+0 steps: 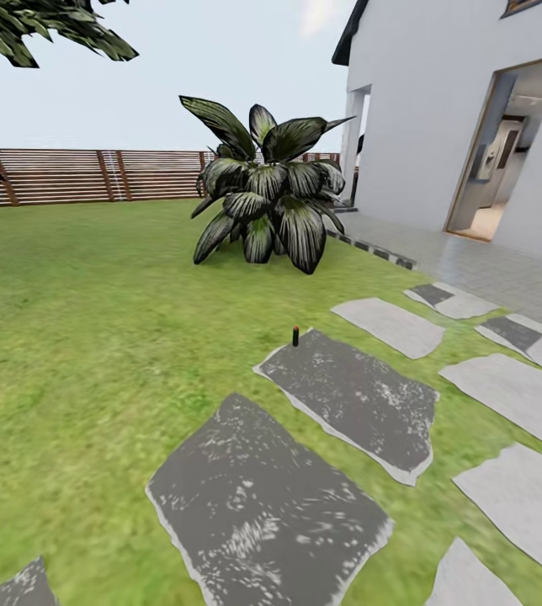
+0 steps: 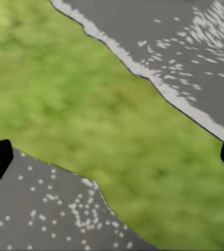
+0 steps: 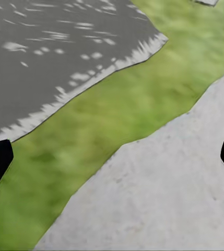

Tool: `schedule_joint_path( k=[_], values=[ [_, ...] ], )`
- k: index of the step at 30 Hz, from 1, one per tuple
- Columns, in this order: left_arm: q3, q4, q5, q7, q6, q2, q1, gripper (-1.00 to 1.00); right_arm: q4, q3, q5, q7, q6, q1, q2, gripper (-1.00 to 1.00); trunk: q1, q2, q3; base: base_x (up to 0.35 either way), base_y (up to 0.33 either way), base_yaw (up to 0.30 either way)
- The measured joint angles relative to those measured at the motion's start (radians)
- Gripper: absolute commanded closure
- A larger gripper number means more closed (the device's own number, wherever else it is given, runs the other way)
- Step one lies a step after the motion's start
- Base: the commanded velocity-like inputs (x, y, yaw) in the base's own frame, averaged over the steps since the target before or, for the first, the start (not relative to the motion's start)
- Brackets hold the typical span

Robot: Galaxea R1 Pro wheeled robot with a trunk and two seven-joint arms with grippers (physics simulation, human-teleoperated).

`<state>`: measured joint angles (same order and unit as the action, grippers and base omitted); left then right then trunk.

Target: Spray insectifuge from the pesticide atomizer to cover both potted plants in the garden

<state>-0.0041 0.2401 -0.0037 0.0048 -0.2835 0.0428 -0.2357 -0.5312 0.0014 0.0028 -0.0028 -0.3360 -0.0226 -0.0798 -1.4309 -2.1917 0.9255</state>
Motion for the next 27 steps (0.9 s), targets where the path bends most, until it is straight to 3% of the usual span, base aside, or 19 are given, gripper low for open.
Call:
schedule_joint_path(
  k=[27],
  values=[
    [0.0,0.0,0.0,-0.001,0.0,0.0,0.0,-1.0,0.0,0.0,0.0,0.0,0.0,0.0,0.0,-1.0,0.0,0.0,0.0,0.34,0.0,0.0]
  ],
)
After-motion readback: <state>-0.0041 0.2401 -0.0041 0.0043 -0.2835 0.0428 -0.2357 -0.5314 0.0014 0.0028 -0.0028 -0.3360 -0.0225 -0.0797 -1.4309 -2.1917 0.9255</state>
